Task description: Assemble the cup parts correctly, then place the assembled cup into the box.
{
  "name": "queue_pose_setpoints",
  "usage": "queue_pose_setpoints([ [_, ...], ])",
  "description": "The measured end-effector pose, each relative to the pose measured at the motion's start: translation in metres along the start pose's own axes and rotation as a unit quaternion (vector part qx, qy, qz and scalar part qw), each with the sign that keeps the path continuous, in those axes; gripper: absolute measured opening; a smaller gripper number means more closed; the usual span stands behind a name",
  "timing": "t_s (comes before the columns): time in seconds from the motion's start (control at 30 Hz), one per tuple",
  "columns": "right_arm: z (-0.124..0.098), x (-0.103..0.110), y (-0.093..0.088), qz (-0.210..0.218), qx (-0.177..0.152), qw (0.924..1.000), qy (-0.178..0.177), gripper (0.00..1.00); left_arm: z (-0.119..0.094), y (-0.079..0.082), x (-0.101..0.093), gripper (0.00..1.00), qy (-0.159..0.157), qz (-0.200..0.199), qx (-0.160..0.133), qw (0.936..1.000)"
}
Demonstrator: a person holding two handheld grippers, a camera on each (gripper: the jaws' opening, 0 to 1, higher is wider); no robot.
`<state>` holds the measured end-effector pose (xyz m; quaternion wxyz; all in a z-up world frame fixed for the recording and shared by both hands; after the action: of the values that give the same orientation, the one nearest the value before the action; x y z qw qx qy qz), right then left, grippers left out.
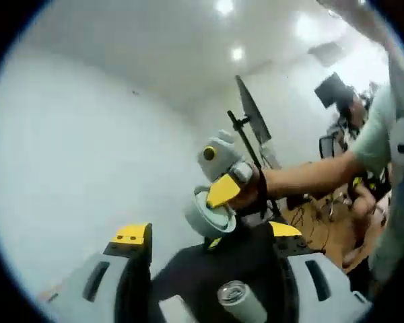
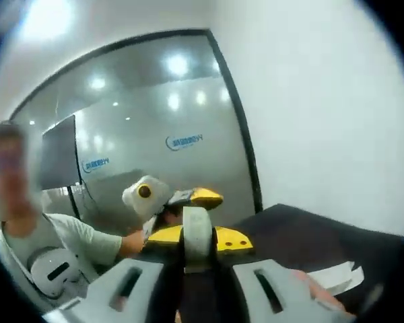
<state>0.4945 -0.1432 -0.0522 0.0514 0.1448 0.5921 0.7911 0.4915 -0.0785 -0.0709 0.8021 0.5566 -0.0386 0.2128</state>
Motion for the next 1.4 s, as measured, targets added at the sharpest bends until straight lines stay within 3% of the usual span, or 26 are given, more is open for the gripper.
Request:
queue_pose_setpoints([
  [0.03, -0.001, -0.002, 0.003, -0.029, -0.006, 0.9995, -0.005, 0.13, -0.001, 0.001, 0.003, 0.65, 0.006, -0.043, -0.005, 0.9991],
  [0.1, -0.003, 0.001, 0.018, -0.073, -0.063, 0.9953, -0.004, 0.13, -0.001, 0.006, 0.009, 0.65, 0.011, -0.108, -0.032, 0.9936],
  [0.2, -0.009, 0.007, 0.034, -0.118, -0.108, 0.9871, -0.002, 0.13, 0.000, 0.011, 0.012, 0.64, 0.015, -0.208, -0.048, 0.9768],
  [0.23, -0.010, 0.007, 0.035, -0.132, -0.107, 0.9853, -0.007, 0.13, 0.001, 0.011, 0.011, 0.64, 0.013, -0.236, -0.047, 0.9706],
  [0.27, -0.011, 0.008, 0.037, -0.147, -0.106, 0.9834, -0.012, 0.13, 0.004, 0.012, 0.008, 0.64, 0.008, -0.297, -0.048, 0.9535],
  [0.3, -0.012, 0.008, 0.036, -0.170, -0.098, 0.9805, -0.015, 0.13, 0.006, 0.011, 0.009, 0.65, 0.011, -0.337, -0.043, 0.9405],
  [0.37, -0.014, 0.010, 0.035, -0.218, -0.080, 0.9723, -0.027, 0.13, 0.010, 0.015, 0.005, 0.66, -0.005, -0.391, -0.054, 0.9189],
  [0.43, -0.015, 0.018, 0.034, -0.252, -0.072, 0.9646, -0.028, 0.13, 0.015, 0.014, 0.002, 0.65, -0.005, -0.453, -0.050, 0.8902],
  [0.5, -0.016, 0.025, 0.034, -0.286, -0.066, 0.9557, -0.025, 0.13, 0.019, 0.015, 0.004, 0.61, 0.002, -0.524, -0.052, 0.8501],
  [0.53, -0.016, 0.027, 0.034, -0.311, -0.057, 0.9480, -0.030, 0.13, 0.019, 0.018, 0.003, 0.60, -0.013, -0.547, -0.064, 0.8348],
  [0.57, -0.018, 0.028, 0.034, -0.323, -0.050, 0.9445, -0.029, 0.13, 0.021, 0.017, 0.002, 0.60, -0.014, -0.588, -0.057, 0.8065],
  [0.6, -0.020, 0.027, 0.033, -0.335, -0.040, 0.9409, -0.028, 0.13, 0.022, 0.020, -0.001, 0.61, -0.033, -0.600, -0.068, 0.7966],
  [0.63, -0.020, 0.029, 0.031, -0.348, -0.030, 0.9365, -0.029, 0.13, 0.022, 0.019, -0.005, 0.61, -0.041, -0.614, -0.059, 0.7858],
  [0.67, -0.018, 0.032, 0.031, -0.353, -0.026, 0.9349, -0.026, 0.13, 0.023, 0.015, -0.012, 0.61, -0.042, -0.617, -0.049, 0.7840],
  [0.7, -0.017, 0.035, 0.029, -0.355, -0.020, 0.9346, -0.019, 0.13, 0.025, 0.012, -0.015, 0.61, -0.043, -0.614, -0.049, 0.7865],
  [0.77, -0.014, 0.039, 0.027, -0.358, -0.013, 0.9337, -0.008, 0.13, 0.027, 0.006, -0.022, 0.60, -0.043, -0.624, -0.037, 0.7793],
  [0.87, -0.006, 0.047, 0.020, -0.361, 0.005, 0.9325, 0.013, 0.13, 0.029, 0.001, -0.031, 0.58, -0.049, -0.664, -0.030, 0.7452],
  [0.9, -0.005, 0.046, 0.019, -0.360, 0.011, 0.9326, 0.016, 0.13, 0.030, 0.000, -0.033, 0.58, -0.050, -0.666, -0.033, 0.7437],
  [0.93, -0.005, 0.045, 0.018, -0.364, 0.015, 0.9309, 0.019, 0.13, 0.030, -0.002, -0.032, 0.58, -0.048, -0.673, -0.029, 0.7377],
  [0.97, -0.003, 0.046, 0.015, -0.366, 0.020, 0.9300, 0.022, 0.13, 0.031, -0.003, -0.032, 0.57, -0.051, -0.674, -0.031, 0.7367],
  [1.0, -0.002, 0.046, 0.013, -0.365, 0.023, 0.9304, 0.023, 0.13, 0.032, -0.003, -0.031, 0.56, -0.053, -0.679, -0.028, 0.7314],
  [1.1, 0.002, 0.045, 0.008, -0.360, 0.031, 0.9321, 0.030, 0.13, 0.033, -0.001, -0.041, 0.55, -0.070, -0.680, -0.018, 0.7299],
  [1.17, 0.003, 0.044, 0.006, -0.358, 0.033, 0.9327, 0.033, 0.13, 0.034, 0.001, -0.048, 0.55, -0.081, -0.673, -0.011, 0.7349],
  [1.4, 0.008, 0.049, -0.001, -0.347, 0.042, 0.9356, 0.052, 0.13, 0.034, 0.005, -0.047, 0.52, -0.089, -0.681, -0.009, 0.7266],
])
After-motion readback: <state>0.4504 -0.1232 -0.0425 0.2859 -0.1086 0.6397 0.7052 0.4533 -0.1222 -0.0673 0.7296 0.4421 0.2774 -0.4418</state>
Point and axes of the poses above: the point that each gripper's makers call its tool centre point, and the gripper's own axes: z roughly forward along the fingers, x roughly to its left, y roughly out of its top, the point moved 2 cm from there along -z, roughly backward along the fingers, and after that the axes turned 14 degrees about -x, right-handed, at the moved point
